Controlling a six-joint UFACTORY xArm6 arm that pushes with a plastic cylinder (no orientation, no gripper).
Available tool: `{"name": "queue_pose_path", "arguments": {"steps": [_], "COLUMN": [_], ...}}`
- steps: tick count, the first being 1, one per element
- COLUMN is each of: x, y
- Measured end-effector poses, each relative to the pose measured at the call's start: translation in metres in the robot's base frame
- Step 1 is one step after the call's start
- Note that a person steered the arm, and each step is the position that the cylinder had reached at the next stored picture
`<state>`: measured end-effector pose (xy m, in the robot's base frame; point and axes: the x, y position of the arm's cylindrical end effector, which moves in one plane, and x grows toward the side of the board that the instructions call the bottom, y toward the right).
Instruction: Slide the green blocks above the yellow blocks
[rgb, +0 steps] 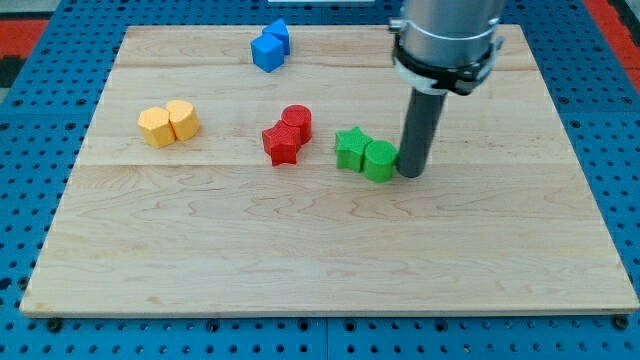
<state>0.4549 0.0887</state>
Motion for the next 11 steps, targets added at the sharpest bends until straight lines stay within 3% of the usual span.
{"name": "queue_pose_path", "arguments": {"steps": [2,5,8,10,11], "x": [0.011,-0.012,-0.05,-0.08,-0.093], "y": [-0.008,-0.014,-0.1,-0.112,-0.149]}}
